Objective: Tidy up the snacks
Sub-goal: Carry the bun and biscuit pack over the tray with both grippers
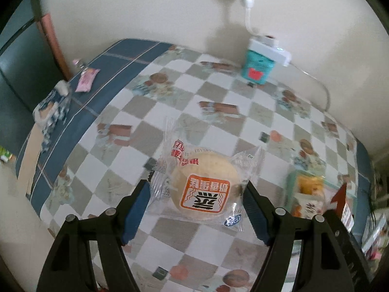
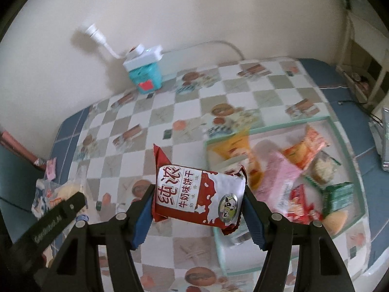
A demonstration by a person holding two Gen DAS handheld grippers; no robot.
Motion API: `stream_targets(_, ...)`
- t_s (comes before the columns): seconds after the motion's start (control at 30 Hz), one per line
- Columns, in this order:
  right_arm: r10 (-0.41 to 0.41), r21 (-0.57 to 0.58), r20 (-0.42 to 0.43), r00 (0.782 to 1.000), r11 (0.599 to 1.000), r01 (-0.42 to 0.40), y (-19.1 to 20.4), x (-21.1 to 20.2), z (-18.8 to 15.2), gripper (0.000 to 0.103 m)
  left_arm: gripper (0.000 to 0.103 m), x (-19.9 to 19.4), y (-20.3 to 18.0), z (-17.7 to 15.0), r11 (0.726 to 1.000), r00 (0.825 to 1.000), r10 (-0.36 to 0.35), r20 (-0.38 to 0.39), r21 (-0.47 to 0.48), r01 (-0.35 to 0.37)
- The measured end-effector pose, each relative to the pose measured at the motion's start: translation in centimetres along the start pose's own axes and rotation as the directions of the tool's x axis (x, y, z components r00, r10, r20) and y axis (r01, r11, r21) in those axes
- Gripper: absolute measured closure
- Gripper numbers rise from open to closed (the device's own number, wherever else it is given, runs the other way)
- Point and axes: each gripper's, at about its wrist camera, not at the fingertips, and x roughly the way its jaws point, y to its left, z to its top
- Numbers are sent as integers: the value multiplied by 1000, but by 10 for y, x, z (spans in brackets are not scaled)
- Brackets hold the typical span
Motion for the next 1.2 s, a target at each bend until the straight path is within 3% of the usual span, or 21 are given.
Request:
stream_targets(0.33, -81, 144, 35, 996, 987, 76, -78, -15, 15, 34, 26, -11, -52, -21, 991, 997, -71, -7, 115, 71)
stream_targets(0.67, -162, 309, 33, 986, 940, 145, -165, -28, 12, 34, 26, -16, -104, -52, 960, 990, -136, -48, 239, 144)
stream_targets(0.9, -176, 346, 11, 984, 924, 161, -188, -29, 2, 34, 26, -18, -138, -78, 926, 982, -164, -91, 328, 185)
stream_targets(1.2, -167, 312, -57, 984, 934, 177, -183, -9, -1, 33, 26, -1, -168, -107, 887, 981, -116, -157, 428, 173)
